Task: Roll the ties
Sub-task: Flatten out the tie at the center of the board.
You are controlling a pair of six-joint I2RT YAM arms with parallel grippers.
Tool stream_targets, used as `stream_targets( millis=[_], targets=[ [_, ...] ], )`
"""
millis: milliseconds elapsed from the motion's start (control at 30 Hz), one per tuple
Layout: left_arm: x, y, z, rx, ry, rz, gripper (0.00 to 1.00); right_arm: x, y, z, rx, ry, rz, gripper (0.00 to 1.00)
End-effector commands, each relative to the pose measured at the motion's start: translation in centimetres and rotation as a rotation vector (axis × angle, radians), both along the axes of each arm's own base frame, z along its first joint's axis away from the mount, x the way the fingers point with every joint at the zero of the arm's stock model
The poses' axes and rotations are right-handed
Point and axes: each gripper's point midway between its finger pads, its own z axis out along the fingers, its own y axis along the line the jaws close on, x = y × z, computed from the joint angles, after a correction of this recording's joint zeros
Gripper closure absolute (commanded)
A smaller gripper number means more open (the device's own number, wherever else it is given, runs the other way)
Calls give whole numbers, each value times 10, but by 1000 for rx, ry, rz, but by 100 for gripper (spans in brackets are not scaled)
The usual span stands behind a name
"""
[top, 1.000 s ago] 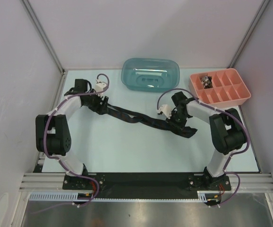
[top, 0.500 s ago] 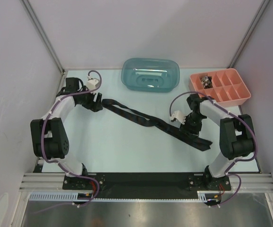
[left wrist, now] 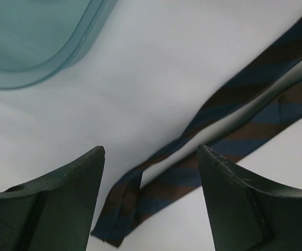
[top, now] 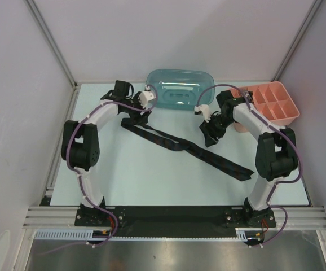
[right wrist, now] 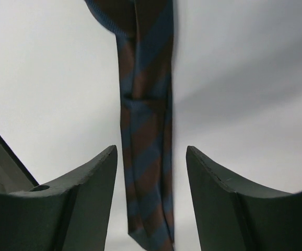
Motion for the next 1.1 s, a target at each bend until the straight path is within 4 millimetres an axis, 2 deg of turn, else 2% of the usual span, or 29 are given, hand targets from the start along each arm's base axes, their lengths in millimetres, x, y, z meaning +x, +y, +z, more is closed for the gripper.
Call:
stream_targets(
  millis=[0, 133, 300, 433, 500, 567, 600, 700, 733, 800, 867, 933, 1000, 1067],
  targets=[
    [23, -24, 2, 72, -131, -152, 23, 20, 43, 11, 118, -7, -70, 41],
    [22, -29, -16, 131, -125, -239, 25, 25, 58, 9, 164, 27, -91, 41],
    [4, -23, -38, 195, -75, -360, 26, 33, 71, 15, 235, 39, -112, 40],
    [0, -17, -53, 231, -55, -389, 28, 40, 85, 20, 297, 26, -119, 38],
    [-2, -17, -56, 237, -49, -404, 29, 45, 89, 17, 302, 19, -116, 37],
    [-2, -17, -59, 238, -44, -401, 35, 53, 93, 17, 312, 4, -120, 36],
    [0, -17, -59, 237, -46, -395, 47, 56, 96, 18, 319, -5, -122, 36],
    [12, -20, -45, 217, -94, -336, 71, 69, 101, 24, 350, -47, -148, 34],
    [20, -24, -33, 196, -142, -316, 75, 72, 103, 25, 360, -53, -154, 32],
    [21, -28, -6, 147, -174, -258, 88, 79, 109, 34, 399, -78, -168, 30],
    [23, -35, 26, 71, -201, -194, 98, 85, 114, 41, 438, -111, -168, 21],
    [21, -41, 45, 10, -202, -148, 100, 87, 120, 51, 465, -143, -165, 12],
    [14, -48, 67, -36, -220, -142, 100, 95, 124, 61, 489, -197, -162, 8],
    [7, -58, 74, -47, -224, -126, 100, 102, 130, 72, 512, -247, -153, 3]
  ],
)
